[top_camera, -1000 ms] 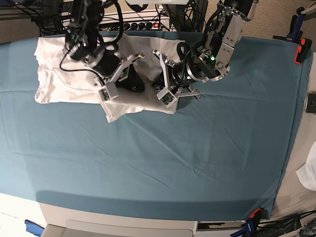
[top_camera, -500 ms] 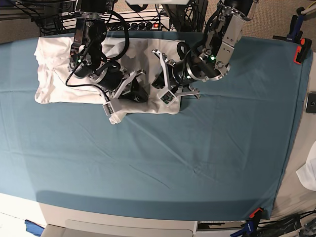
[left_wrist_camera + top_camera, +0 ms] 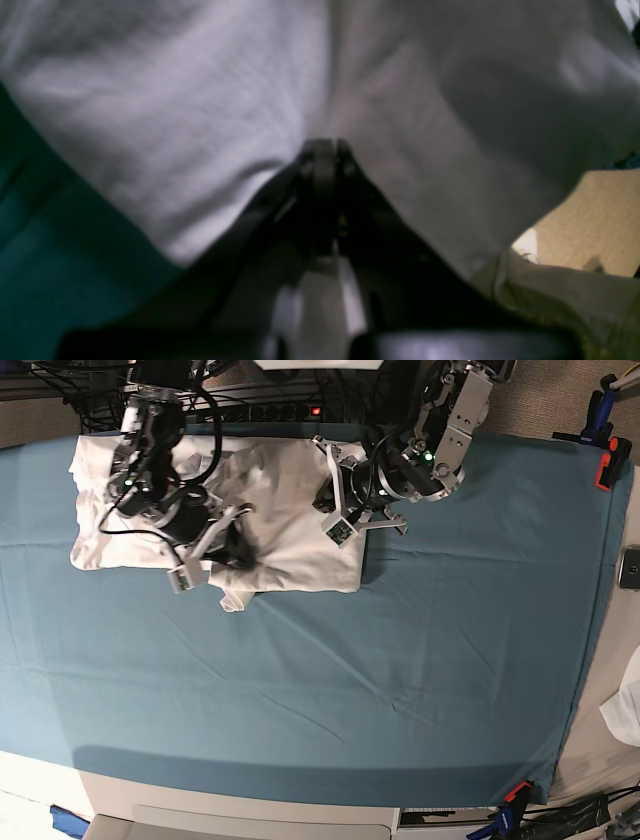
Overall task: Fold the T-shirt properly
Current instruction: 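Release the shirt and withdraw the right gripper away from the bundle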
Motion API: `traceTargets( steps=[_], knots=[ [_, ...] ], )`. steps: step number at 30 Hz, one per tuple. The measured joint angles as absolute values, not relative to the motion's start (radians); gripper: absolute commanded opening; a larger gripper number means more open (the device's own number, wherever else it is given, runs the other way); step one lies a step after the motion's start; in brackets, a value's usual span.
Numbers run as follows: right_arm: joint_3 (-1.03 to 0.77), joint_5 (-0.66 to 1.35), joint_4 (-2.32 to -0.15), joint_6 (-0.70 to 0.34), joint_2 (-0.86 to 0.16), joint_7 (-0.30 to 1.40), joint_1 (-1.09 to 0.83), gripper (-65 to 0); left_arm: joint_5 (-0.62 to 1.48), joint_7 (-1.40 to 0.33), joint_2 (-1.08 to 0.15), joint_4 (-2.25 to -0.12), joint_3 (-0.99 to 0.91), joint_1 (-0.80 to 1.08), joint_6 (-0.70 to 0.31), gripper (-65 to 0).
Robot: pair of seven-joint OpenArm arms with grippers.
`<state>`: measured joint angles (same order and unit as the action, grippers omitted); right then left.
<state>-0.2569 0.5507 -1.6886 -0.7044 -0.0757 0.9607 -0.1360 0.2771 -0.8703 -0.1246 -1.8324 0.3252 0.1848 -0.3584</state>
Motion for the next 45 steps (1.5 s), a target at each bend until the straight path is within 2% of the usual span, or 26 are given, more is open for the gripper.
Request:
traceTargets(
  steps=[5, 11, 15, 18, 20, 22, 25, 30, 34, 45],
  knots=[
    [-0.297, 0.493, -1.689, -0.697, -0.111, 0.927, -0.136, -65.0, 0.277, -0.870, -0.125, -1.832, 0.325, 0.185, -0.358, -65.0],
    [-0.331, 0.390, -1.688, -0.574, -0.147, 0.903, -0.133, -65.0, 0.277, -0.870, -0.125, -1.832, 0.325, 0.185, -0.358, -65.0],
    [-0.331, 0.397, -1.688, -0.557, -0.173, 0.895, -0.127, -65.0, 0.277, -0.870, -0.125, -1.832, 0.325, 0.185, -0.358, -65.0],
    [-0.332, 0.545, -1.689, -0.558, -0.183, 0.930, -0.128, -65.0, 0.277, -0.870, -0.125, -1.832, 0.325, 0.185, -0.358, -65.0],
    [-0.334, 0.638, -1.709, -0.594, -0.182, 0.974, -0.128, -65.0, 0.277, -0.871, -0.125, -1.832, 0.325, 0.185, -0.358, -65.0],
    [-0.349, 0.711, -1.770, -0.647, -0.179, 1.024, -0.130, -65.0, 0.277, -0.870, -0.125, -1.832, 0.325, 0.185, -0.358, -65.0],
    [-0.396, 0.809, -1.886, -0.673, -0.179, 1.074, -0.131, -65.0, 0.277, -0.870, -0.125, -1.832, 0.325, 0.186, -0.358, -65.0],
    [-0.443, 0.958, -1.956, -0.693, -0.080, 1.104, -0.192, -65.0, 0.277, -0.870, -0.125, -1.832, 0.325, 0.192, -0.358, -65.0],
    [-0.431, 1.035, -1.954, -0.693, -0.003, 1.137, -0.259, -65.0, 0.277, -0.870, -0.125, -1.832, 0.325, 0.191, -0.358, -65.0],
    [-0.231, 1.073, -1.956, -0.690, 0.006, 1.151, -0.419, -65.0, 0.274, -0.866, -0.125, -1.832, 0.325, 0.191, -0.358, -65.0]
  ],
)
